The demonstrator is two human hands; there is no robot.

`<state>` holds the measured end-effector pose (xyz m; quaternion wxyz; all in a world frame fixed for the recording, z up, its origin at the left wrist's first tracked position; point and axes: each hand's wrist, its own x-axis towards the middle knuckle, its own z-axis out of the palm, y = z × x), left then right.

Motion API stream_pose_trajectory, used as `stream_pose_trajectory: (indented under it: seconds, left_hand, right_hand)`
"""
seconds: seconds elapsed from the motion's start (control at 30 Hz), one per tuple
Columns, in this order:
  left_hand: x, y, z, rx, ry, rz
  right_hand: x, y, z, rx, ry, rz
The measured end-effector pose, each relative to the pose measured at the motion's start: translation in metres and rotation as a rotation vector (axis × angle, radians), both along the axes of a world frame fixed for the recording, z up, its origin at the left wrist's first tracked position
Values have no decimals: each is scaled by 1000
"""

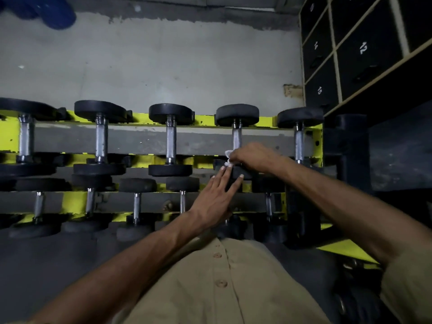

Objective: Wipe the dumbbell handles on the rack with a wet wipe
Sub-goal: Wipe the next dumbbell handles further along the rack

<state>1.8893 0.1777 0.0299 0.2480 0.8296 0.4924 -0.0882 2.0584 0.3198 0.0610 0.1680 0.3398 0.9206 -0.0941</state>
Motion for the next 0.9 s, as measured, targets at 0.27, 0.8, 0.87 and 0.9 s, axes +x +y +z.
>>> stream_pose_trajectory:
  seconds: [0.27,0.8,0.87,0.9]
  left_hand:
    - [44,-18,1,-22,87,254]
    - [52,-19,6,-54,129,311]
    - [52,-20,5,-55,116,327]
    - [52,-20,5,-54,117,334]
  right_hand:
    - [3,49,1,73,-9,95]
    - [21,27,-43,-175,302,43]
    - [32,18,-54,-181,365,-127]
    - [37,16,-62,-215,384,-239]
